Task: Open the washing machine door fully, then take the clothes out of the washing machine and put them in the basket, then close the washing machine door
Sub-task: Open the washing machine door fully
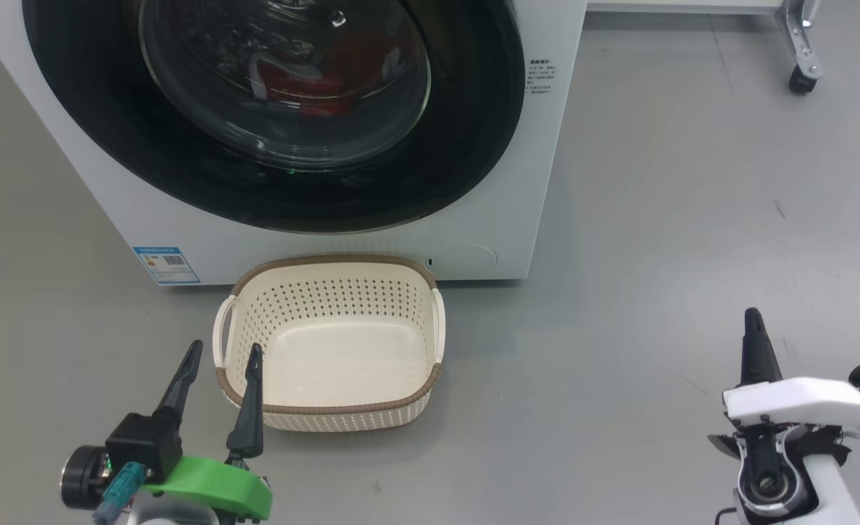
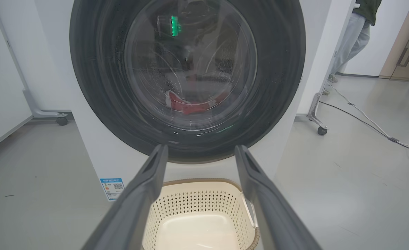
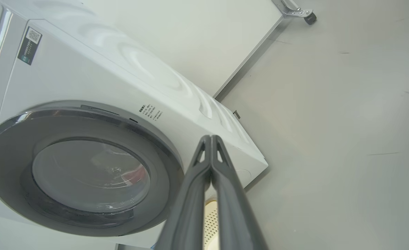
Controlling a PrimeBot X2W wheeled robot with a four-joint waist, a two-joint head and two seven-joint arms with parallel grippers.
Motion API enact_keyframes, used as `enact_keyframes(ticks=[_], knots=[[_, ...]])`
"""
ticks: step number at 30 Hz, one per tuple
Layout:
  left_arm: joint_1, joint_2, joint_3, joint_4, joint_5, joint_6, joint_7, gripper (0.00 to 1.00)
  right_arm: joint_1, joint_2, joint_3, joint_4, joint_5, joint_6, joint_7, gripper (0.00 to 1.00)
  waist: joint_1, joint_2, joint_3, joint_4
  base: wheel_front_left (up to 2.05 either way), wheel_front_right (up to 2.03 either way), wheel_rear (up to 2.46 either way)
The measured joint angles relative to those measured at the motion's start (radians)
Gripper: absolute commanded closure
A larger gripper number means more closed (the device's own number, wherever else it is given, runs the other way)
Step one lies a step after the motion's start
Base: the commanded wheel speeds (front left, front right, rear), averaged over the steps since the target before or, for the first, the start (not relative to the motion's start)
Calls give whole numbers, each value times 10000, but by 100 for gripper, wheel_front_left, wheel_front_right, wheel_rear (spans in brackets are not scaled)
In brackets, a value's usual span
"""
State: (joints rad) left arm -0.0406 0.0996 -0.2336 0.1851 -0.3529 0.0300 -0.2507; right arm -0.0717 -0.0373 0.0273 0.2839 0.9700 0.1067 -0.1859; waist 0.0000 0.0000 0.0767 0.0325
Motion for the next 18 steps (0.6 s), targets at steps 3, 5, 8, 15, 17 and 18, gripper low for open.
enact_keyframes(ticks=[3, 5, 8, 15, 17, 18], knots=[[-145, -29, -2, -63, 42, -2, 0, 0, -504, -25, -142, -4, 1507, 56, 456, 100, 0, 0, 218, 27, 0, 0, 0], [-217, -58, -12, -144, 71, -15, 0, 0, -874, -25, -157, -23, 2424, 56, 752, 100, 1, 0, 383, 52, 0, 0, 0], [-413, -92, -25, -274, 115, -81, 0, 0, -1503, -31, -293, -33, 3442, 54, 1174, 100, 1, 0, 660, 100, 0, 0, 0], [-1059, -150, -81, -522, 247, -151, -2, 0, -3534, -88, -577, 163, 4038, -69, 2280, 100, 0, 0, 1521, 280, 0, 0, 0], [-1237, -171, -140, -570, 293, -190, -2, 0, -4044, -100, -621, 272, 4201, -224, 2525, 100, 0, 0, 1747, 337, 0, 0, 0], [-1320, -190, -163, -600, 293, -194, -4, 0, -4301, -111, -631, 334, 4265, -295, 2629, 100, 1, 0, 1858, 366, 0, 0, 0]])
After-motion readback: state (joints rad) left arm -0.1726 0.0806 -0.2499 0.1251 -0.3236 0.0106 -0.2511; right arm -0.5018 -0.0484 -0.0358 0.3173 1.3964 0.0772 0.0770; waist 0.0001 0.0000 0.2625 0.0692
